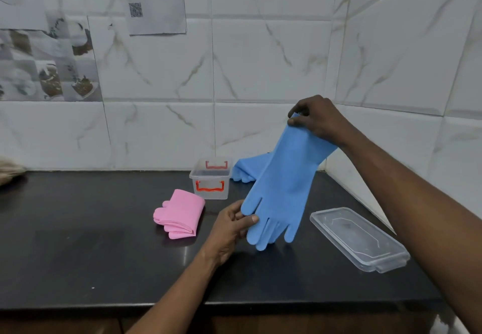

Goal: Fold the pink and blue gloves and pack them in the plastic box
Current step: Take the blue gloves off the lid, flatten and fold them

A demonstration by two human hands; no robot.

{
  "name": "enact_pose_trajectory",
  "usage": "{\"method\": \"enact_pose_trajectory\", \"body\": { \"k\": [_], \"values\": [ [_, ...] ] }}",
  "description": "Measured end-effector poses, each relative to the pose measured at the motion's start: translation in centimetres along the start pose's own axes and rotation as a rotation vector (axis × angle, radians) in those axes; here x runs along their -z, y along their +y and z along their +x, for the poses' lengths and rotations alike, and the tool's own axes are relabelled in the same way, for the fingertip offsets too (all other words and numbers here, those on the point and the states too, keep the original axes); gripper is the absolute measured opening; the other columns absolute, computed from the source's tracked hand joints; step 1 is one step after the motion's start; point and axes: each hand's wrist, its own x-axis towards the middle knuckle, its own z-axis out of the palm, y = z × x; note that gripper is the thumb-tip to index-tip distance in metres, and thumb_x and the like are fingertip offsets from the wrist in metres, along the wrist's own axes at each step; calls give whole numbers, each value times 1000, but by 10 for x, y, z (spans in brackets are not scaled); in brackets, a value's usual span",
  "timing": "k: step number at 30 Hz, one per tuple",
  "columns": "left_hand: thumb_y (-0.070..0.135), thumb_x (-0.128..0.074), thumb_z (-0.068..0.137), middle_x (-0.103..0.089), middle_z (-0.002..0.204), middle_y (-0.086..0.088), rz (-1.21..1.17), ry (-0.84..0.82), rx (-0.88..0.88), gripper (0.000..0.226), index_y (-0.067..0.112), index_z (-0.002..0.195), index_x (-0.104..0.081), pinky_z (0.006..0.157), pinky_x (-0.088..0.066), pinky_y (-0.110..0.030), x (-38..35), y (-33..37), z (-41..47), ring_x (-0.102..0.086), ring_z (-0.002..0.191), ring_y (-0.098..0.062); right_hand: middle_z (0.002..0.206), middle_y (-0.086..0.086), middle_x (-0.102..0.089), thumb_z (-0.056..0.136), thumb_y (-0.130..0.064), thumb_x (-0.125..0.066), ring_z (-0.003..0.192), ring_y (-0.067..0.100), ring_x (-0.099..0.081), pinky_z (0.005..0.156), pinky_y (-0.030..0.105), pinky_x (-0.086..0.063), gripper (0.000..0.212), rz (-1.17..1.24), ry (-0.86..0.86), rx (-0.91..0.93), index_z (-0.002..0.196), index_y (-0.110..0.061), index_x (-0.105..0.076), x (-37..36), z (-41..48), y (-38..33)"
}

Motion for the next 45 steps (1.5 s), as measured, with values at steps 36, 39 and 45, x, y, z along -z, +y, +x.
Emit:
{"method": "enact_pose_trajectory", "body": {
  "k": [36, 39, 45],
  "values": [
    [27, -39, 96, -58, 106, -3, -858, 279, -32, 25, 12, 109, -55, 96, -47, -36, 7, 53, 15, -60, 108, -21, 83, -13, -60, 70, 3, -76, 76, 7, -57, 67, 21, -42, 26, -206, -338, 295, 71, -23, -70, -78, -194, 53],
    [27, -47, 96, -66, 98, -12, -716, 547, 117, 25, 8, 101, -61, 67, -56, -40, 3, 50, 8, -68, 83, -27, 82, -5, -64, 62, 4, -82, 71, 18, -62, 57, 26, -43, 28, -283, -190, 237, 69, -20, -69, -88, -195, 60],
    [-1, -42, 91, -65, 116, -17, -520, 820, 314, 29, 1, 113, -61, 74, -51, -42, 6, 14, -12, -63, 96, -34, 110, -7, -54, 86, -17, -61, 103, 17, -51, 69, 24, -31, 15, -527, -279, 11, 96, -27, -63, -95, -219, 68]
  ]
}}
